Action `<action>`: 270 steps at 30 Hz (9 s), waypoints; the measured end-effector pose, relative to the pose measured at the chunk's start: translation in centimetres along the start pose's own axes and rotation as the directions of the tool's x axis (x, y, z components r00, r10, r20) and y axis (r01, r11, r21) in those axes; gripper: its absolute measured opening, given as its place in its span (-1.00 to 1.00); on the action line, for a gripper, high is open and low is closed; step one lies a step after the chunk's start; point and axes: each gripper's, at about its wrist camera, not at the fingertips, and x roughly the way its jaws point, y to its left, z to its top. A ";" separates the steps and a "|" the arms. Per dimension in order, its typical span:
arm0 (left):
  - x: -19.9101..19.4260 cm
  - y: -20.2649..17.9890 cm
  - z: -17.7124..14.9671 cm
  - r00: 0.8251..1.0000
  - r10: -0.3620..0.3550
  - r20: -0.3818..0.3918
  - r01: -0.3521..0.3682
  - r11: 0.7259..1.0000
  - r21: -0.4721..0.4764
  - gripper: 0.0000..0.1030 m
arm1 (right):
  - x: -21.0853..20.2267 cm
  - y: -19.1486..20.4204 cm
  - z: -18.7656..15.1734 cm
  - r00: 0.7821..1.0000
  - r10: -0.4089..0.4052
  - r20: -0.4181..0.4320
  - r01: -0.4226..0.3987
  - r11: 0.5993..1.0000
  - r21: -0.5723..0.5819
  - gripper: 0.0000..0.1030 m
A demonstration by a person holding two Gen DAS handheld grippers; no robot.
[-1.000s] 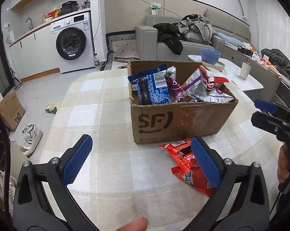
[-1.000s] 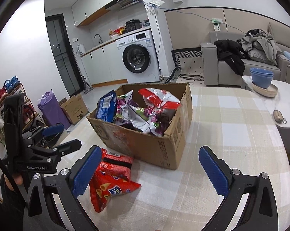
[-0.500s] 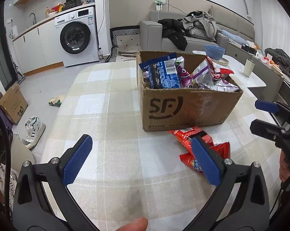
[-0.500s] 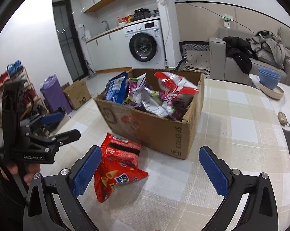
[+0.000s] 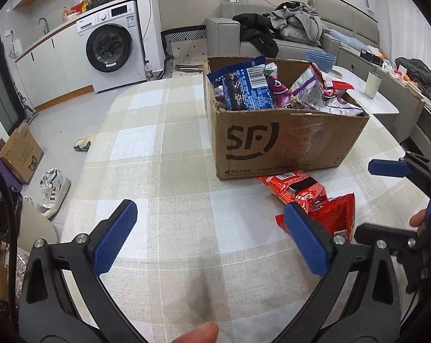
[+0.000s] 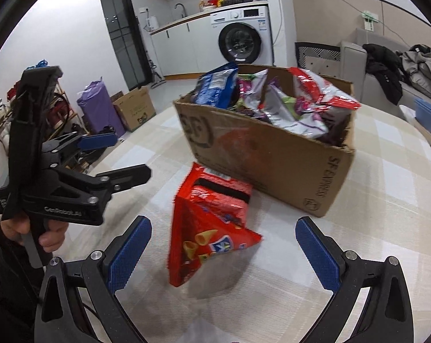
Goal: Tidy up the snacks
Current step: 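Move right gripper to red chip bag while left gripper moves to red biscuit pack, then close right gripper on red chip bag while left gripper closes on red biscuit pack, then lift both held red packs and carry them over the cardboard box, then open both grippers to drop the red packs into the box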
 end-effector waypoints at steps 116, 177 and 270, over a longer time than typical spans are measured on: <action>11.8 -8.2 -1.5 0.962 -0.244 -0.122 0.263 0.947 0.184 -0.14 | 3.7 -7.3 -1.0 0.997 0.003 -0.071 0.010 0.983 0.183 -0.14; -10.0 2.5 -0.1 0.928 -0.316 0.197 0.304 0.948 0.092 -0.17 | -8.1 -6.0 2.4 0.954 -0.042 0.296 -0.010 0.985 0.172 -0.15; 6.6 -0.6 13.0 0.982 -0.086 0.169 0.088 0.996 -0.001 0.55 | -0.2 -8.2 11.3 0.920 -0.173 0.351 0.163 0.985 0.058 0.78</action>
